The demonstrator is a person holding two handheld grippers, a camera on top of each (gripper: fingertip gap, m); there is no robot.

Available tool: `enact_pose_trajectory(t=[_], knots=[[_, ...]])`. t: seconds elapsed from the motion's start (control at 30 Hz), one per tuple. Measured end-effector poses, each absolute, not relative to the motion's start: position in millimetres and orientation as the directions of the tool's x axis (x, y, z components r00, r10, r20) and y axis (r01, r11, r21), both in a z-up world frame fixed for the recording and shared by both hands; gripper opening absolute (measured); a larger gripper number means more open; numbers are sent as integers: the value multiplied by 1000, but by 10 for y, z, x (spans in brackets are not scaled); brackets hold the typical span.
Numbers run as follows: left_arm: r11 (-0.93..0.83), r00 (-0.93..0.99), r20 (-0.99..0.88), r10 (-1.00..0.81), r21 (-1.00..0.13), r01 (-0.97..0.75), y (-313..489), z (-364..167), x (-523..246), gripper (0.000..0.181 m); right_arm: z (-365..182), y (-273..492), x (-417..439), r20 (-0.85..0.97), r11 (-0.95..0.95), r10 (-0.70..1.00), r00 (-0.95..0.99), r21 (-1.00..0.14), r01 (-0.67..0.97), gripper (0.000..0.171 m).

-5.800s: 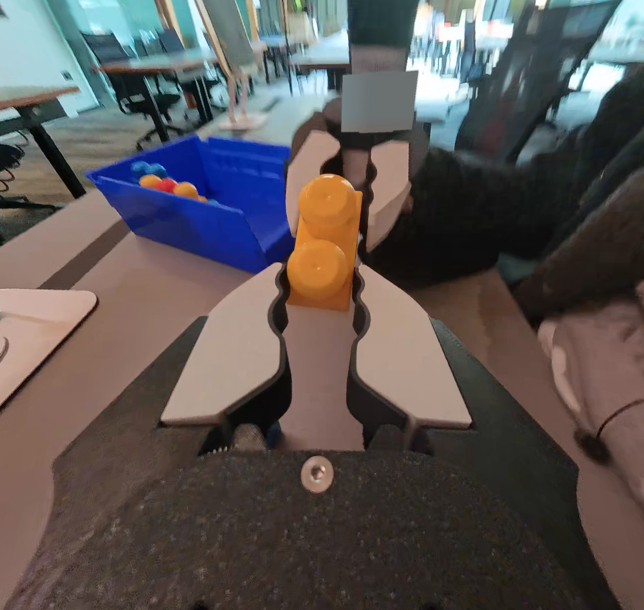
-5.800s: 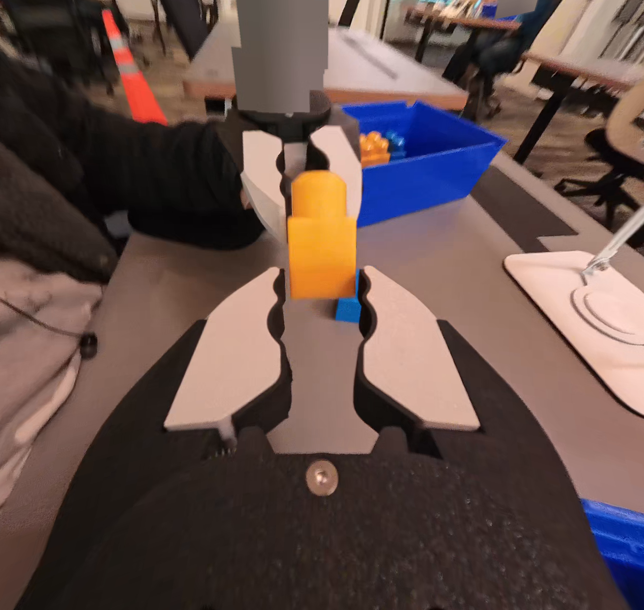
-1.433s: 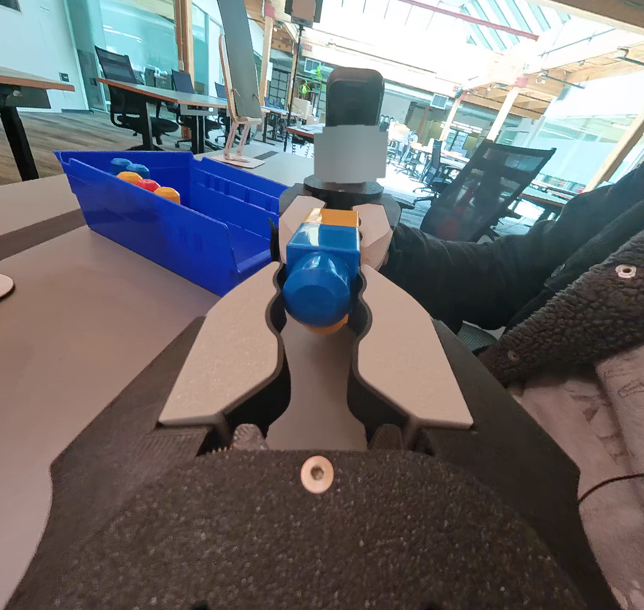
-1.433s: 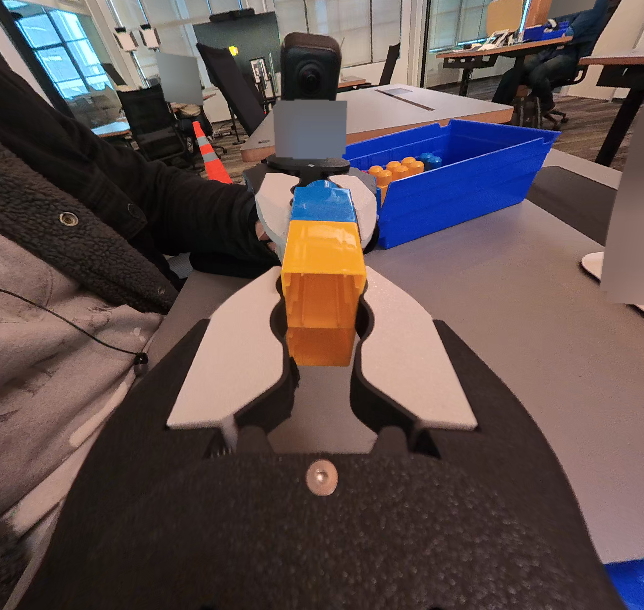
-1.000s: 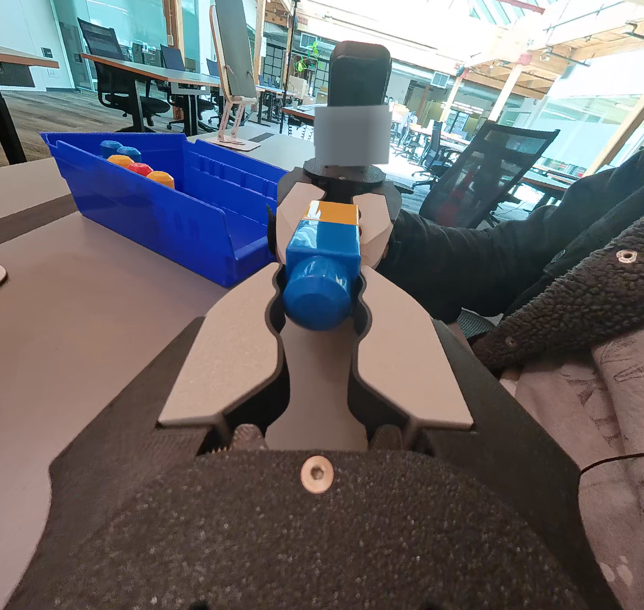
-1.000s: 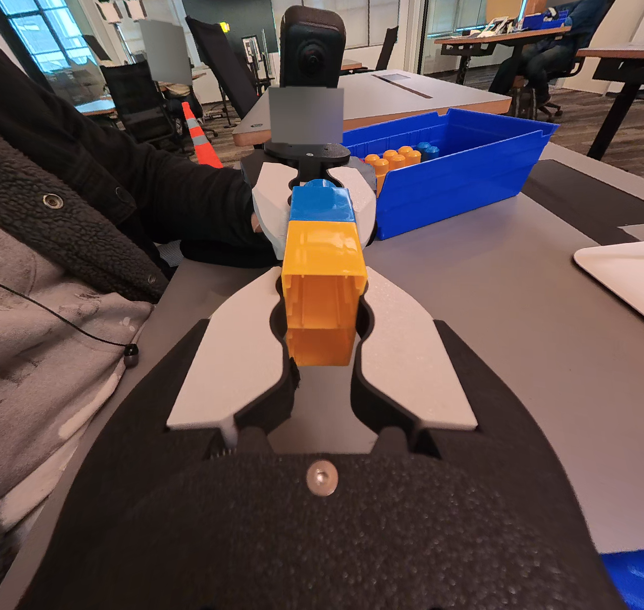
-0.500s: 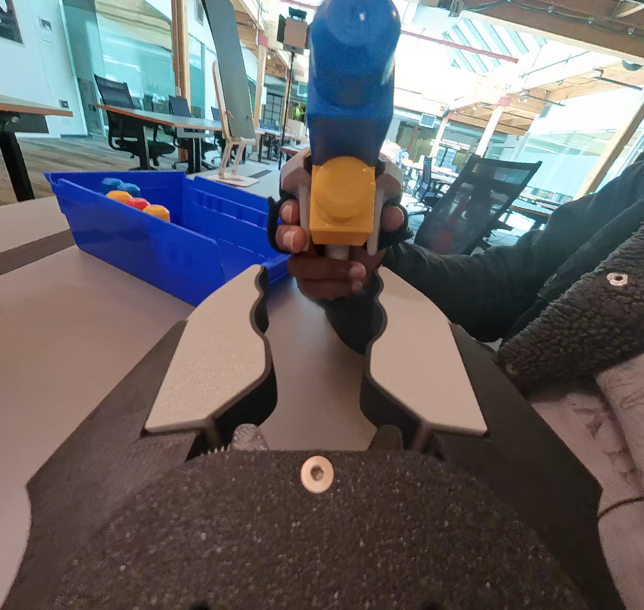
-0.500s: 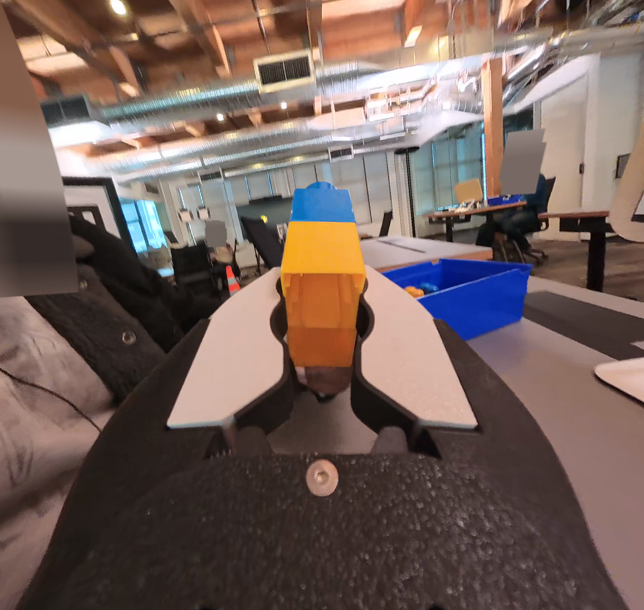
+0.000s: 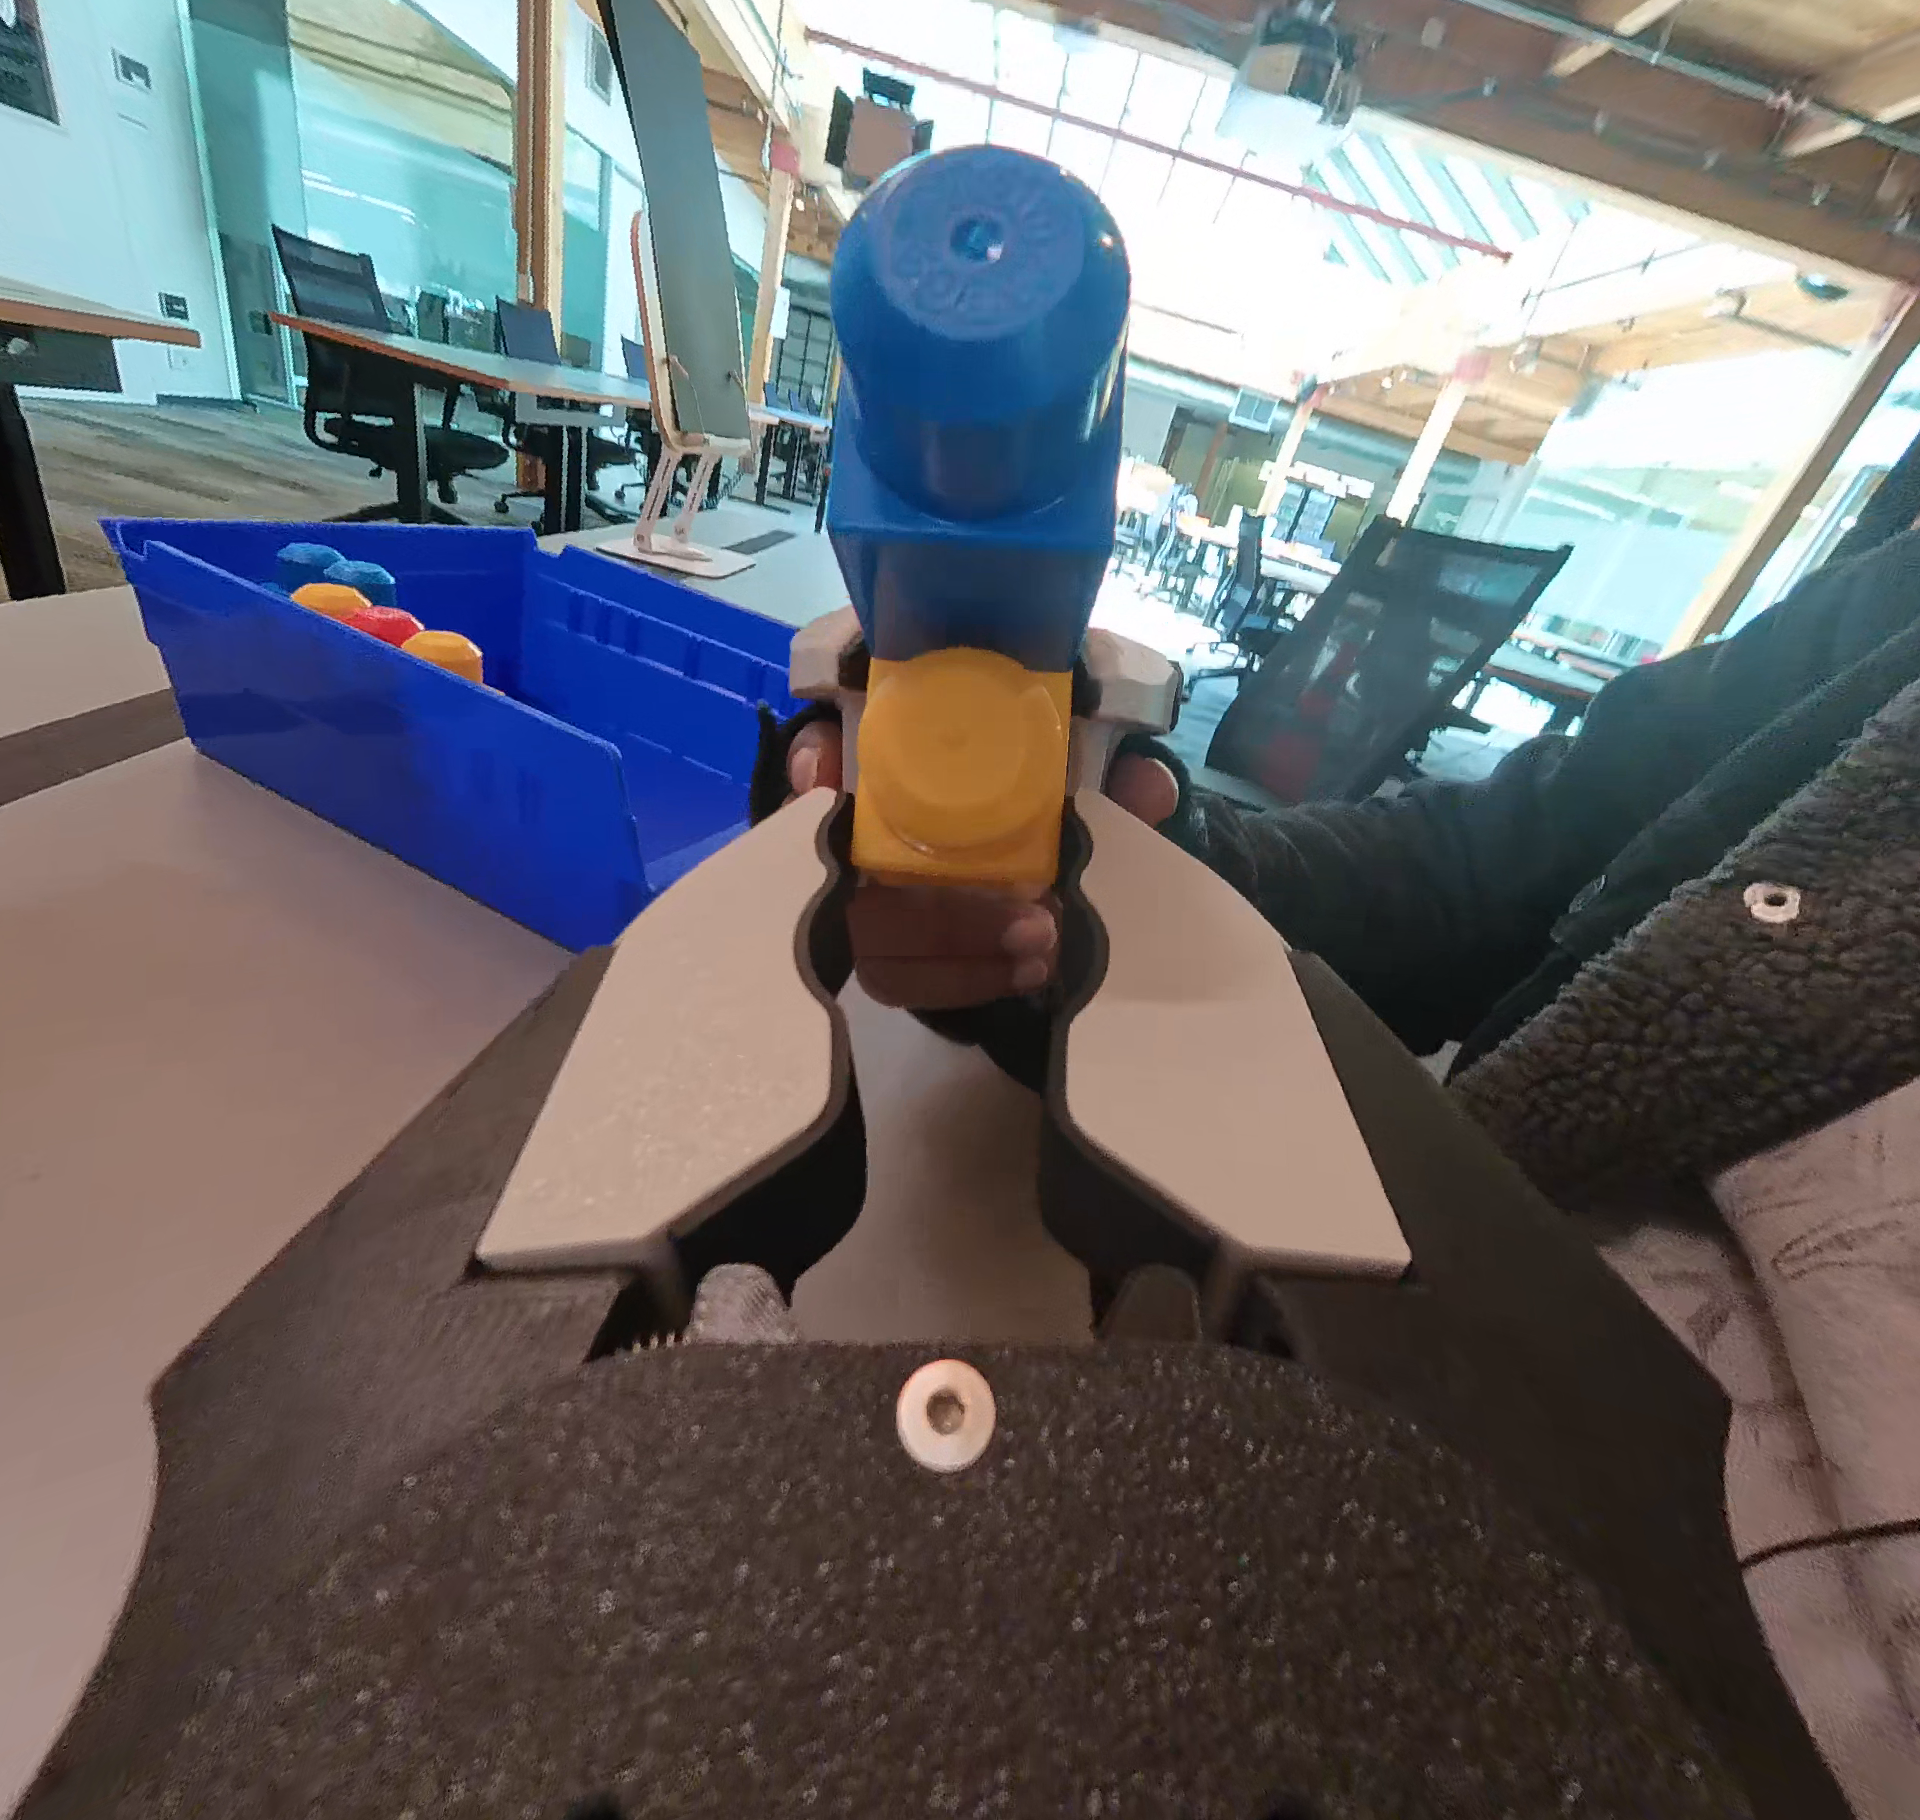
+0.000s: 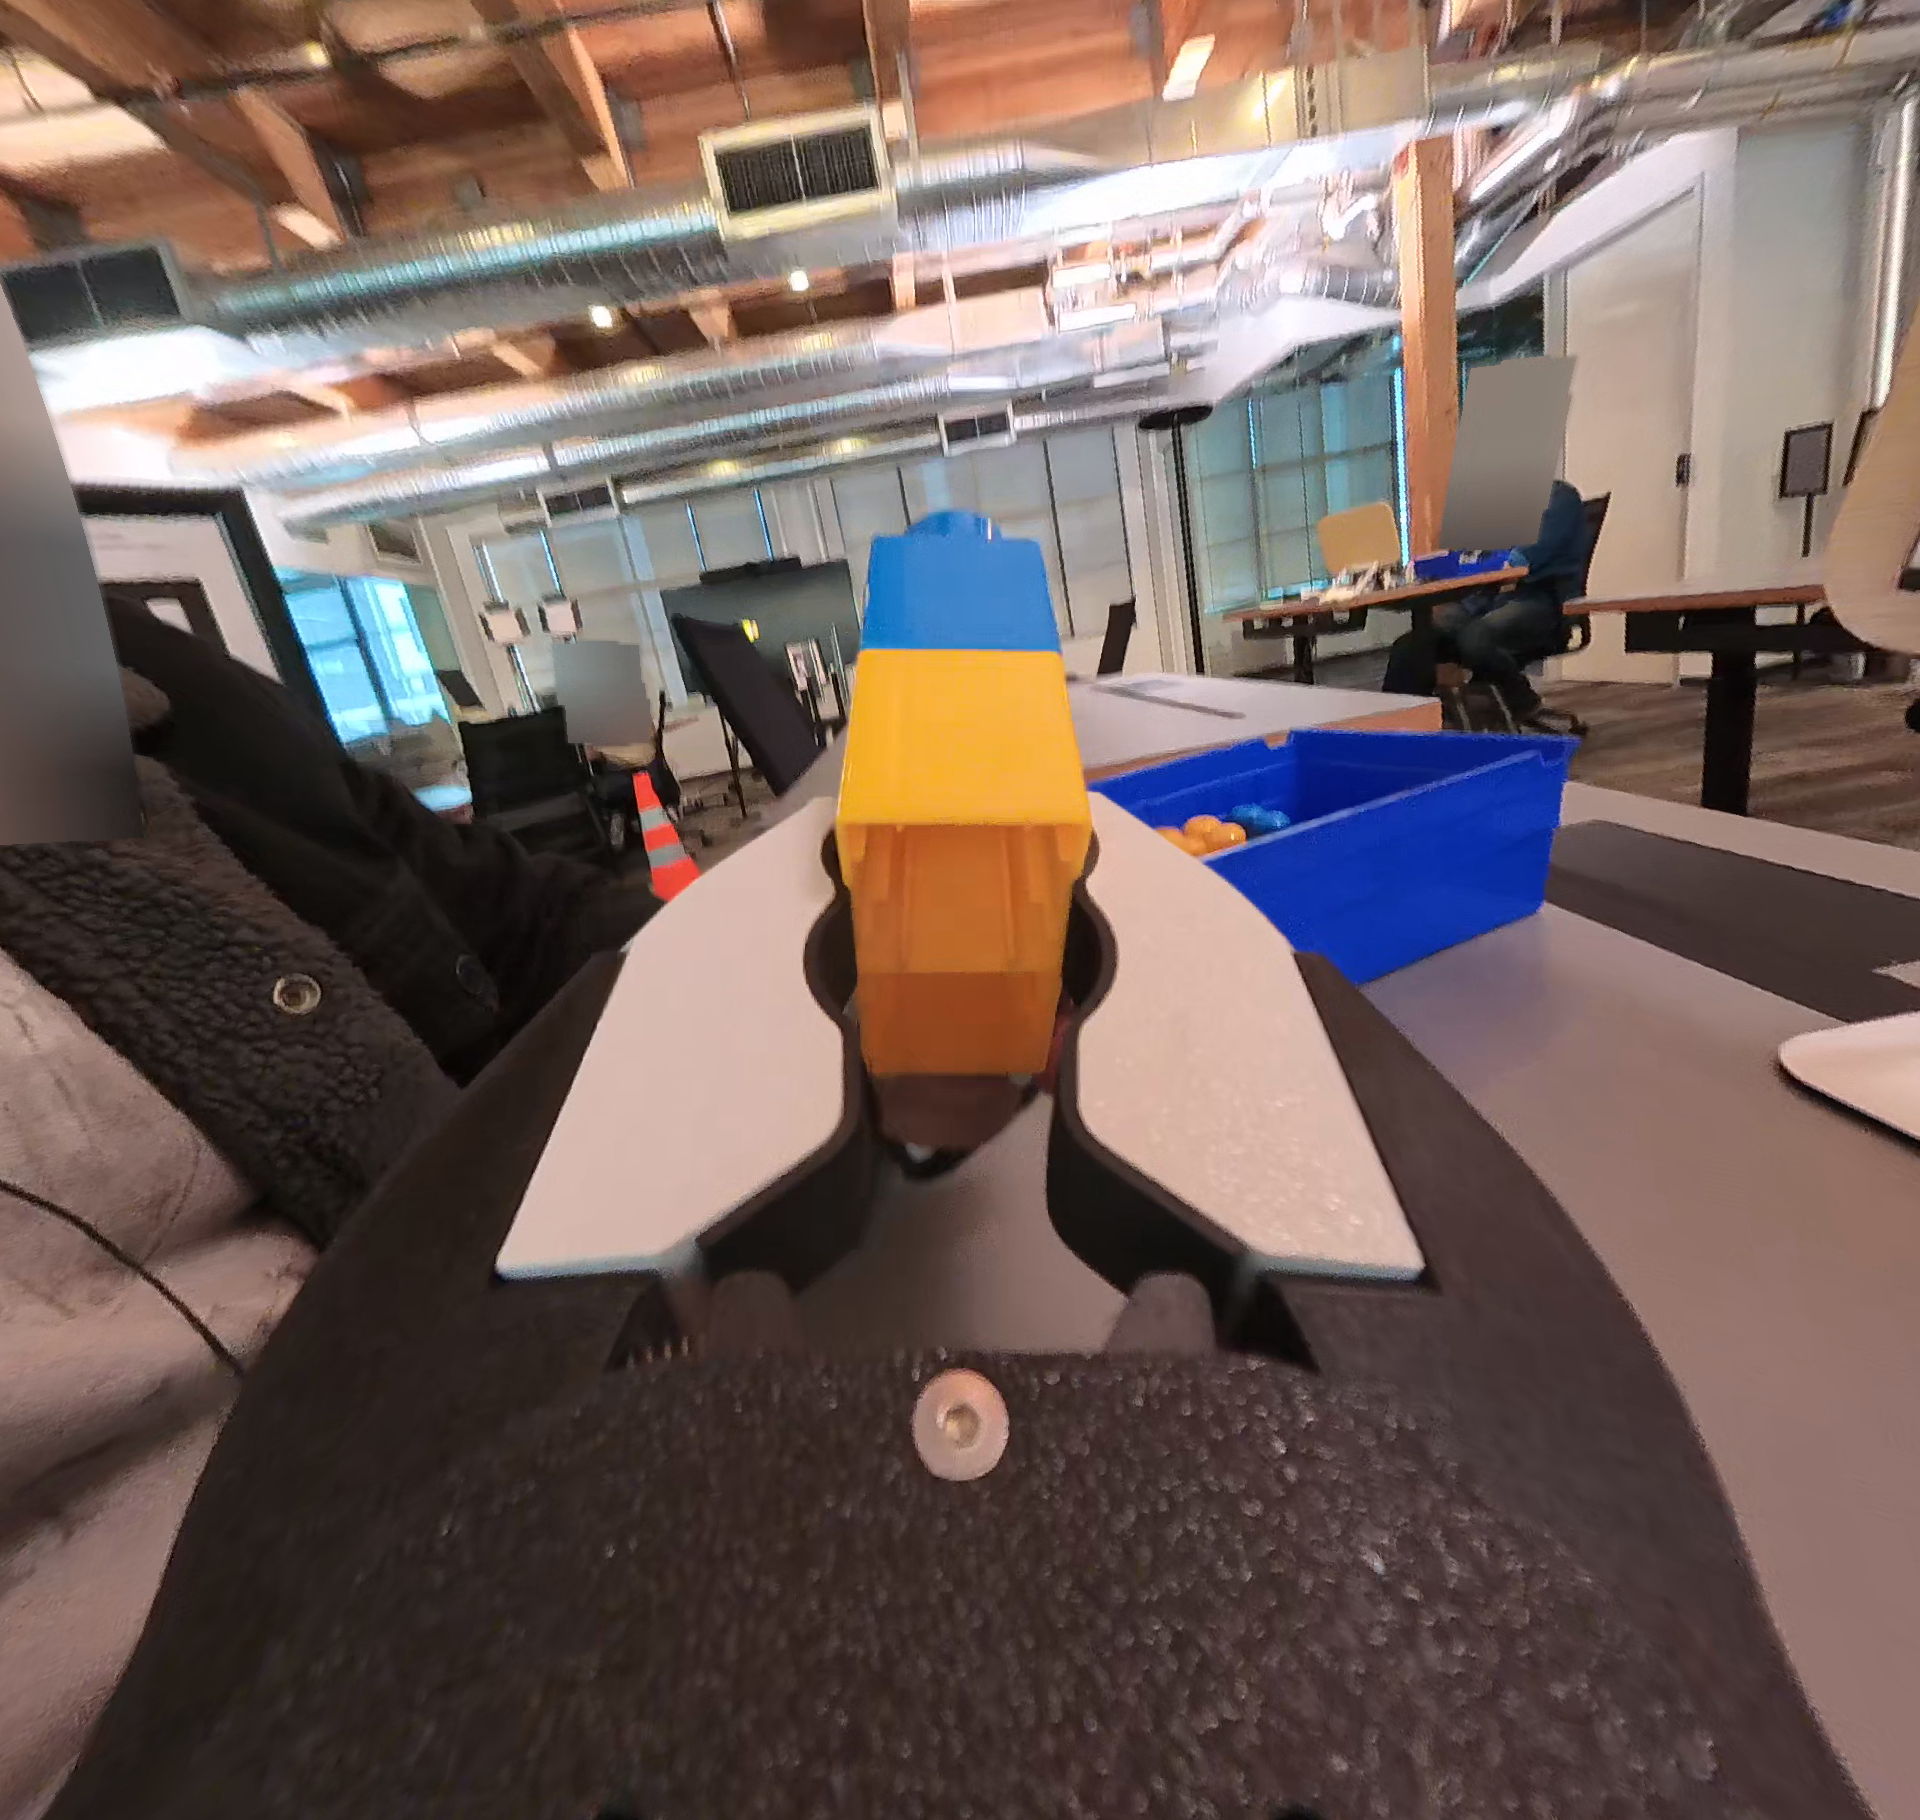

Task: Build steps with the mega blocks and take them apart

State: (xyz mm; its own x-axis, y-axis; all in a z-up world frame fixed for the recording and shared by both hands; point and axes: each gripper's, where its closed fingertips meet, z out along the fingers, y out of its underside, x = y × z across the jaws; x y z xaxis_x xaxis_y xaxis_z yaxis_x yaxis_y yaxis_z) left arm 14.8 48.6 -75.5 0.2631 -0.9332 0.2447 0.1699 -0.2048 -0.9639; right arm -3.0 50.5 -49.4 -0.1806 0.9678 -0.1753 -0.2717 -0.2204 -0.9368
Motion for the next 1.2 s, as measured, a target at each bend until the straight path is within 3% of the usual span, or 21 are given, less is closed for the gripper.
enact_pose_trajectory(t=[0.27,0.47,0.63,0.9,1.0,1.1,1.2], knots=[[-96,284,44,-958,-980,-175,481,-1045,-59,37,-865,487,27,-57,-44,980,-191,-997,70,41],[-69,317,-114,-941,-857,-510,559,-1573,-147,37,-949,599,125,7,30,991,-136,-986,164,49],[-77,324,-166,-931,-779,-623,573,-1785,-127,37,-1055,542,94,92,123,987,-130,-960,252,44],[-80,325,-211,-922,-718,-692,594,-1929,-153,37,-1209,490,14,144,179,981,-132,-932,315,28],[-34,352,-259,-899,-761,-648,661,-1790,-139,38,-1101,527,37,169,192,980,-102,-941,280,28],[-24,419,-269,-867,-819,-574,748,-1583,-153,62,-872,597,139,150,160,987,-60,-966,203,28],[-52,476,-184,-860,-897,-440,787,-1372,-171,56,-572,794,369,157,152,987,30,-979,137,28]])
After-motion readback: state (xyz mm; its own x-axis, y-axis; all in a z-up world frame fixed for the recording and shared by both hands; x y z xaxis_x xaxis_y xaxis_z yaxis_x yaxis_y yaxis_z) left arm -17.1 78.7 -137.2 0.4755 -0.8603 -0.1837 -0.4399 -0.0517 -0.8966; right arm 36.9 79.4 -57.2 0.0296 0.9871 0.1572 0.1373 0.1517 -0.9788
